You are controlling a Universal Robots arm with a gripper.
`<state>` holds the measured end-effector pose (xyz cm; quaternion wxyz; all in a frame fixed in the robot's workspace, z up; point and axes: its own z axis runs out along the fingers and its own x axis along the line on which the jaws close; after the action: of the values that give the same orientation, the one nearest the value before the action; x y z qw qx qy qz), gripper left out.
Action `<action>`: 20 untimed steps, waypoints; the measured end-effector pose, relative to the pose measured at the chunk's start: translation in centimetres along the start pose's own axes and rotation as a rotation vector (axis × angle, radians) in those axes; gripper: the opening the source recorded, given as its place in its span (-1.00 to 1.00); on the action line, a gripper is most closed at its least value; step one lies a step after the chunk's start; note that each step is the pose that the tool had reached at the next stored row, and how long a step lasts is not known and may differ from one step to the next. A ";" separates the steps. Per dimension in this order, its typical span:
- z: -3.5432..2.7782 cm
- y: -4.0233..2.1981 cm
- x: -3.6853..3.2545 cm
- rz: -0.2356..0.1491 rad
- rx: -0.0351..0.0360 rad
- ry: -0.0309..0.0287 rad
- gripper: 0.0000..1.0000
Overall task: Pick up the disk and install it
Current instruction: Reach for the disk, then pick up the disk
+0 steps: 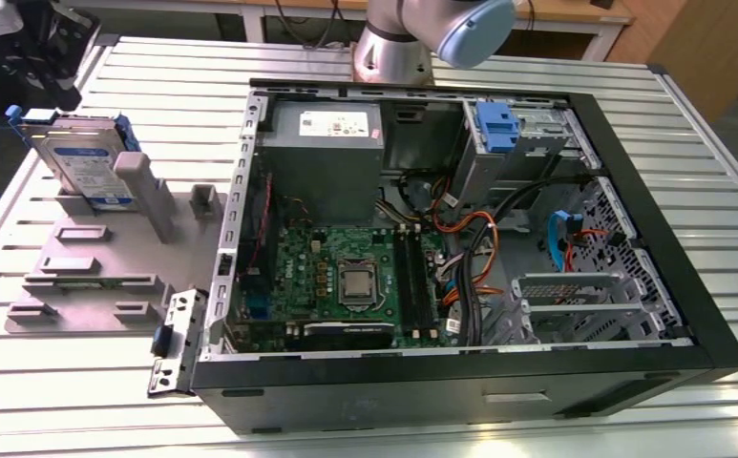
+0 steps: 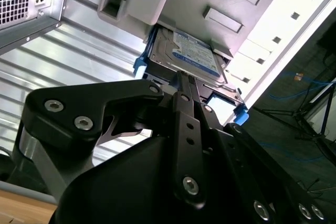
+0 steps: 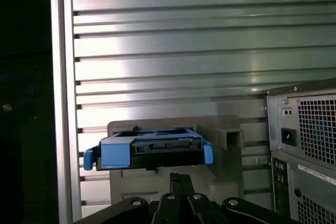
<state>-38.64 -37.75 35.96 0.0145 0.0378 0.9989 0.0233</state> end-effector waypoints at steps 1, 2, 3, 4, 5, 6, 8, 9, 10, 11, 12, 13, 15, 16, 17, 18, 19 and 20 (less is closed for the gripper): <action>0.10 0.09 0.10 0.000 0.0000 0.0000 -0.79; 0.19 0.14 0.22 0.000 0.0002 0.0002 -0.79; 0.29 0.18 0.38 0.000 0.0002 0.0003 -0.79; 0.39 0.21 0.55 0.000 0.0003 0.0004 -0.79; 0.50 0.24 0.73 0.000 0.0002 0.0003 -0.79; 0.64 0.28 0.90 0.000 0.0001 0.0002 -0.79; 0.93 0.36 1.12 0.000 0.0000 0.0001 -0.79; 1.10 0.39 1.17 0.000 0.0001 0.0002 -0.79; 1.25 0.41 1.20 0.000 0.0001 0.0002 -0.79; 1.38 0.43 1.21 0.000 0.0002 0.0003 -0.79; 1.46 0.43 1.21 0.000 0.0002 0.0003 -0.79; 1.47 0.43 1.22 0.000 0.0003 0.0004 -0.79; 1.47 0.44 1.23 0.000 0.0003 0.0005 -0.79; 1.55 0.44 1.23 0.000 0.0002 0.0003 -0.79; 1.62 0.43 1.23 0.000 0.0001 0.0002 -0.79; 1.62 0.43 1.23 0.000 0.0001 0.0002 -0.79; 1.62 0.43 1.23 0.000 0.0001 0.0002 -0.79; 1.66 0.43 1.23 0.000 0.0002 0.0002 -0.79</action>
<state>-39.79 -37.15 34.29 0.0144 0.0379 0.9989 0.0232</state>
